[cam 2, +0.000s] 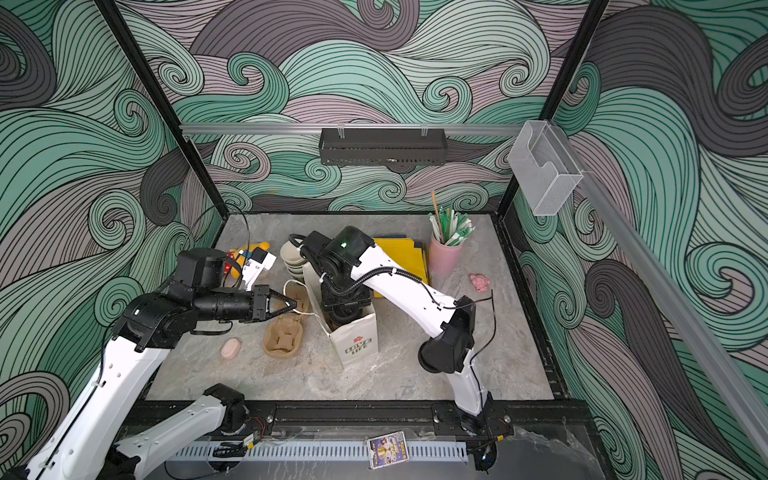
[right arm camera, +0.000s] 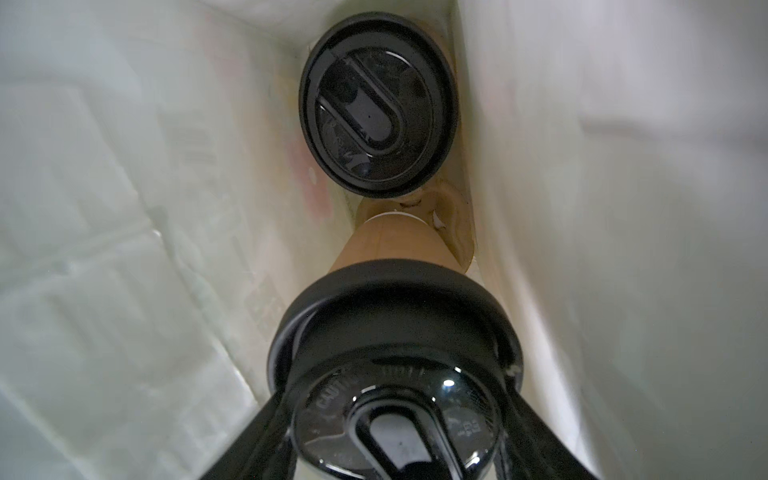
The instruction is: Pack the takeout coffee
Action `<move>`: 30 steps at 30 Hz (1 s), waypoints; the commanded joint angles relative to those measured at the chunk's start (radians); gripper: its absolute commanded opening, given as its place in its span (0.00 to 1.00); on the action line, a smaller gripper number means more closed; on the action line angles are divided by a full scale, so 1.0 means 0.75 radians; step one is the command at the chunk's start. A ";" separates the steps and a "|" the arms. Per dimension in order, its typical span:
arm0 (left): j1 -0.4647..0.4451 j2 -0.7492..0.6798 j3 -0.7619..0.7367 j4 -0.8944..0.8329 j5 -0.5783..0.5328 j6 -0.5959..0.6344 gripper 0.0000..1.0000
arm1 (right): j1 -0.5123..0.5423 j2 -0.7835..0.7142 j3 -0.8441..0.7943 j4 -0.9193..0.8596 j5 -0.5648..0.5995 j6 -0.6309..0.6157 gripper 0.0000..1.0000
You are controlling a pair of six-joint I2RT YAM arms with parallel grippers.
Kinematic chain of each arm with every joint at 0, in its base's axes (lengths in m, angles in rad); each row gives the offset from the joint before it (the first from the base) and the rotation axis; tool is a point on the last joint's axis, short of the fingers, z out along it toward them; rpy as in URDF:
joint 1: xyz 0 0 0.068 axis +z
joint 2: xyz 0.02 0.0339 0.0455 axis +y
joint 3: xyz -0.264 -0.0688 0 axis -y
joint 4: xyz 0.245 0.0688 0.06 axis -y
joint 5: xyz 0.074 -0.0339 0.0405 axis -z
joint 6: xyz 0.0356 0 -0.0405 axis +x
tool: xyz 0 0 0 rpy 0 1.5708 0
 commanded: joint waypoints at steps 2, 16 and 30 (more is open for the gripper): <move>0.001 0.005 -0.002 0.006 0.019 0.021 0.00 | 0.027 0.036 0.030 -0.258 0.048 -0.014 0.60; -0.001 0.017 0.010 -0.004 0.013 0.027 0.00 | 0.046 0.031 -0.040 -0.260 0.097 -0.029 0.59; 0.002 0.016 0.013 -0.010 0.003 0.029 0.00 | 0.051 0.072 -0.046 -0.260 0.107 -0.041 0.59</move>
